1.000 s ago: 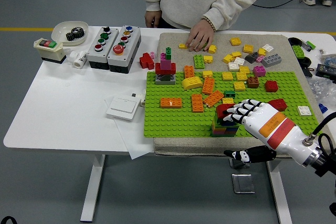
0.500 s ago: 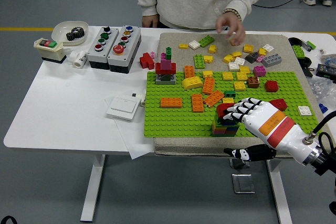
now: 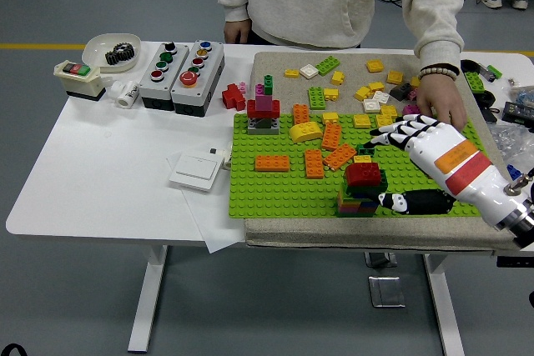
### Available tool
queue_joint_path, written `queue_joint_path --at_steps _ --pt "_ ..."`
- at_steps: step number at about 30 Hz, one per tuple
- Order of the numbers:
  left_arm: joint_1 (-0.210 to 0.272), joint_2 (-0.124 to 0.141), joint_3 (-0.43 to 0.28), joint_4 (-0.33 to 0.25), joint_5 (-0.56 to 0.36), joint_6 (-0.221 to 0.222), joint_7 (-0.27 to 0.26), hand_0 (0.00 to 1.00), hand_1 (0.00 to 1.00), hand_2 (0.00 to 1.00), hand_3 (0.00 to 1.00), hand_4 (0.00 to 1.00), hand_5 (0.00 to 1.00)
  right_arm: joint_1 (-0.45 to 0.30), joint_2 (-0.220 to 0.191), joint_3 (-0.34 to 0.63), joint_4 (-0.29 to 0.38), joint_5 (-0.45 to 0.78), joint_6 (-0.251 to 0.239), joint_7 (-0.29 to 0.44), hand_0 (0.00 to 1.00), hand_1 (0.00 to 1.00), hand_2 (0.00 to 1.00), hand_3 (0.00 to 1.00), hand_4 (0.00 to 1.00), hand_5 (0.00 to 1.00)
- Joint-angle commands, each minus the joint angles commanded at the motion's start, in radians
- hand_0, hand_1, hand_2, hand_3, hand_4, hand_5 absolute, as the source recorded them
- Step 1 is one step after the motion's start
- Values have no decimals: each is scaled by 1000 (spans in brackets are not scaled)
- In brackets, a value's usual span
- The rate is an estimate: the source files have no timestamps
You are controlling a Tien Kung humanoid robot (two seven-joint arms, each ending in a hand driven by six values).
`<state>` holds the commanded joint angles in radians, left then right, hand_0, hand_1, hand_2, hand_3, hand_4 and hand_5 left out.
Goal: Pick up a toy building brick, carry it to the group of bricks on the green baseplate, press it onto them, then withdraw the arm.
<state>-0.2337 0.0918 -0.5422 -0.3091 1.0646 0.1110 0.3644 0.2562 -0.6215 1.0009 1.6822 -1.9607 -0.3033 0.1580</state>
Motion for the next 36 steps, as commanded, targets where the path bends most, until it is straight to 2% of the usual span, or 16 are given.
queue_joint_path --at_steps 1,2,6,7,9,13,14,17,22,27,32,36 --pt "0 0 1 0 -1 0 0 667 720 732 586 669 659 6 5 8 -5 39 1 -1 839 769 787 736 873 703" --pt "-1 0 3 0 -3 1 0 668 721 732 587 670 660 14 12 20 -13 85 2 -4 850 781 809 784 895 727" --pt "0 -1 9 1 -15 6 -3 668 721 732 587 670 660 50 38 62 -56 247 -1 -4 850 781 809 784 895 727" --pt "1 -1 11 2 -18 7 -3 668 722 732 589 671 660 63 46 78 -77 292 -3 -1 878 812 845 835 957 814" --pt "2 -1 11 2 -21 8 -4 668 722 732 589 671 660 78 55 93 -103 377 -7 5 878 812 845 835 957 814" --pt "8 -2 6 4 -14 9 -5 668 722 732 589 671 660 106 83 139 -184 546 -29 31 878 812 845 835 957 814" --pt "9 -3 5 5 -12 8 -4 667 723 732 588 671 660 110 90 150 -204 585 -35 37 872 811 846 841 998 893" --pt "15 -4 1 7 -10 10 -4 667 723 732 588 671 660 124 117 197 -281 715 -45 56 872 811 846 841 998 893" --pt "20 -4 0 8 -11 11 -3 668 722 732 588 671 660 140 132 223 -359 923 -22 59 858 808 845 845 998 915" --pt "28 -4 0 9 -14 11 -2 668 719 732 587 671 660 136 154 263 -466 1138 43 25 855 806 842 843 998 941" --pt "29 -6 2 8 -16 11 -1 668 714 732 587 671 658 120 162 302 -536 1338 88 10 855 798 835 834 998 965" --pt "33 -9 7 6 -23 10 -2 668 714 732 587 671 658 105 161 314 -568 1507 106 8 855 798 835 834 998 965"
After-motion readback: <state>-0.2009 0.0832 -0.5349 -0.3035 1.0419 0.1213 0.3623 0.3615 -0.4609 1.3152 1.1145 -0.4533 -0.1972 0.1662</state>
